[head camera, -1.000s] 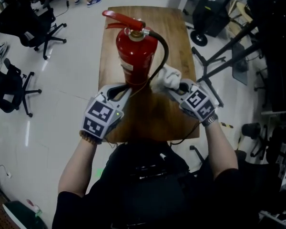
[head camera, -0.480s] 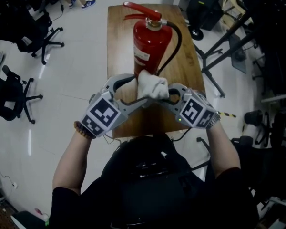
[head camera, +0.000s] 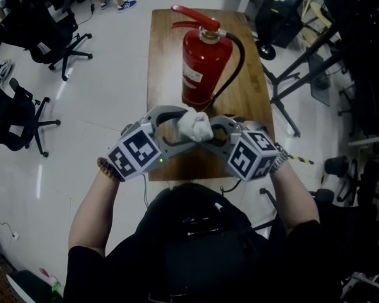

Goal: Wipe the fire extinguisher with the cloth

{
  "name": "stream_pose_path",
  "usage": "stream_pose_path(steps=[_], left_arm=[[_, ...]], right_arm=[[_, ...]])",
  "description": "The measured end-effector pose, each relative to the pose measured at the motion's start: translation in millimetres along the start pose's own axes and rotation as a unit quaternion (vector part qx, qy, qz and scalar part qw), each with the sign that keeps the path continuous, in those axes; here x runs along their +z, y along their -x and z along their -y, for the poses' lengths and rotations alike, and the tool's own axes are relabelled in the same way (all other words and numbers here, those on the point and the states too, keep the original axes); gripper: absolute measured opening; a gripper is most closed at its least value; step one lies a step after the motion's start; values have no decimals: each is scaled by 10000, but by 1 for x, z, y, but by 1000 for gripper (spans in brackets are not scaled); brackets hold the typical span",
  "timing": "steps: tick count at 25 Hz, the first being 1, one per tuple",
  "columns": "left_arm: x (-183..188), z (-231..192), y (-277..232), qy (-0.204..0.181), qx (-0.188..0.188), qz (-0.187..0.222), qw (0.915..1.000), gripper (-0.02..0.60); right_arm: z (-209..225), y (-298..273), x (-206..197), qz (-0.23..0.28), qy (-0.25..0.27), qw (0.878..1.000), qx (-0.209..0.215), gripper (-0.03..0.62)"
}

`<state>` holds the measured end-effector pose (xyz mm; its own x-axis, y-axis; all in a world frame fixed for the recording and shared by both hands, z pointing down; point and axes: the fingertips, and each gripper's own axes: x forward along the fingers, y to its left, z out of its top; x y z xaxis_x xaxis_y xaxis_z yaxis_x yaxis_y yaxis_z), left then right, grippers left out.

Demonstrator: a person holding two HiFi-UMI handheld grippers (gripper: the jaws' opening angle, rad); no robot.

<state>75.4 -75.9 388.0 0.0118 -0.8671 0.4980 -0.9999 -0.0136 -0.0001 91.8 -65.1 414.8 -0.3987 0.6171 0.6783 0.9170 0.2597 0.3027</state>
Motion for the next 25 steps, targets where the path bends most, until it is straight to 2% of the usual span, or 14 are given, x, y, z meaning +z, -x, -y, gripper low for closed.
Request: stream_pose_path(steps=[3,6,13,18,21,25], left_arm=[[2,7,-3,212,-90,9,9997,300],[5,14,-7,340,-31,1,9994,237],[17,12,1,588,645,203,9960,102],[28,-1,14,520,1216,362,9906,81],[32,-19,29,531,1509,472,9860,81],[34,-50,54,552,1859,663,9788,81]], right_arm=[[-1,4,1,-21,474,9989,-21,75],[0,9,0,-67,844,9964,-90,75],[7,23,1,245,982,9941,-403,83],[22,31,8,569,486,9944,-747,115],[36,33,8,574,10,9939,-937,212],[57,39,4,562,-663,9853,-1473,235]])
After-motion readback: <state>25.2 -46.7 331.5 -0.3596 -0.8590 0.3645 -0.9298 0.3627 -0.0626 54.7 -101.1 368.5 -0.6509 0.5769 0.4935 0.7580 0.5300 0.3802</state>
